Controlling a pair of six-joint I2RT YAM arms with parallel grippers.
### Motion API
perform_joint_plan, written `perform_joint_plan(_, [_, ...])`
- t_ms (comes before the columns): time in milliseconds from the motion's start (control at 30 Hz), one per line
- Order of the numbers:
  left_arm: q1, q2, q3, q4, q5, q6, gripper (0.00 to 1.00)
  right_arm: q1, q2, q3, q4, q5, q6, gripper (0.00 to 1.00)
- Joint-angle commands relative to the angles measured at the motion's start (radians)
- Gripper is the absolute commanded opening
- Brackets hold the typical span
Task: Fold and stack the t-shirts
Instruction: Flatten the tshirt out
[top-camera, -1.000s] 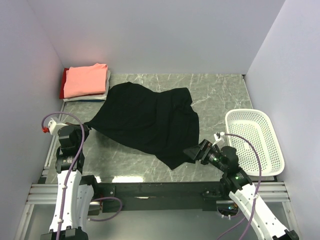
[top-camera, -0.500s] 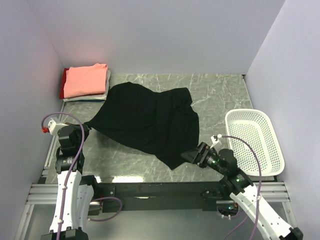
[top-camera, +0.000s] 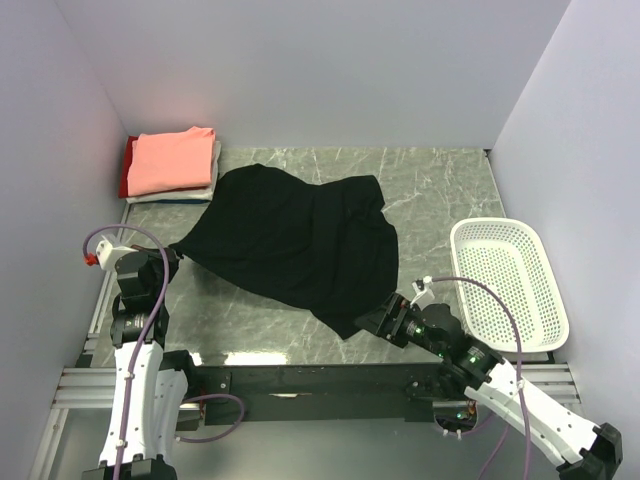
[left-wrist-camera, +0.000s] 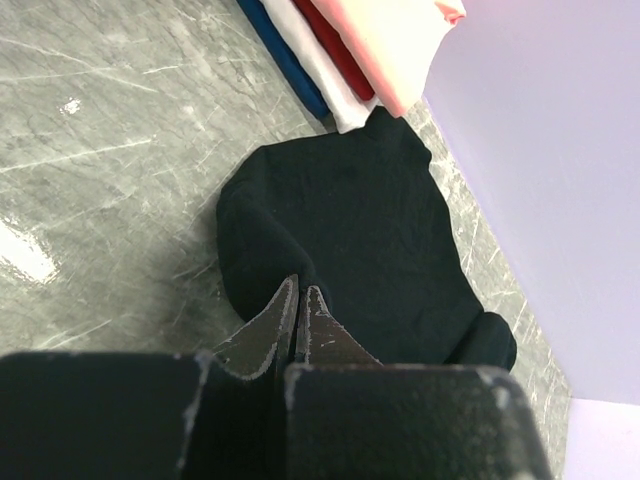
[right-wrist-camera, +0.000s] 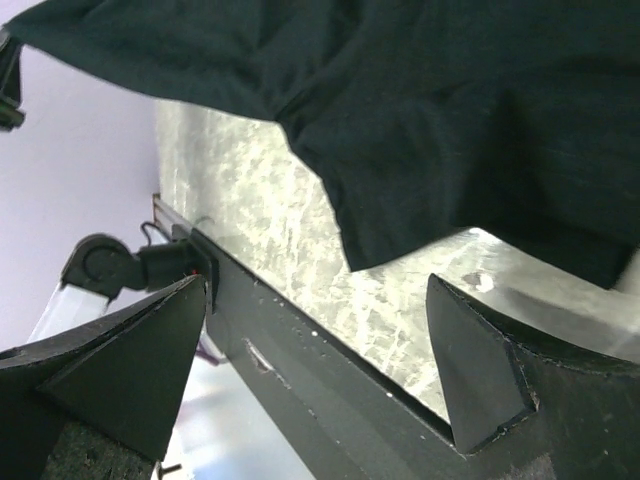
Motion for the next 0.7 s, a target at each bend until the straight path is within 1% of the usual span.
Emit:
perform_joint_plan(0, [0.004,-0.01,0.012,0.046,0.012,0.016,0.0,0.011,-0.017,0.011,-0.024,0.058,0.003,0.96])
perform_joint_plan(200, [0.004,-0.003,0.021,0.049,0.017,0.019,0.0,0.01,-0.136,0.028,-0.205,0.084,0.012,0.97])
perform_joint_plan(367, [0.004,-0.003,0.018,0.052,0.023,0.013,0.0,0.011,-0.278,0.058,-0.371,0.104,0.028,0.97])
perform_joint_plan(467, [0.004,-0.002,0.018,0.053,0.024,0.01,0.0,0.011,-0.312,0.071,-0.406,0.083,0.04,0.96])
perform_joint_plan(667, [0.006,0.004,0.021,0.056,0.015,0.015,0.0,0.011,-0.327,0.11,-0.407,0.06,0.059,0.95])
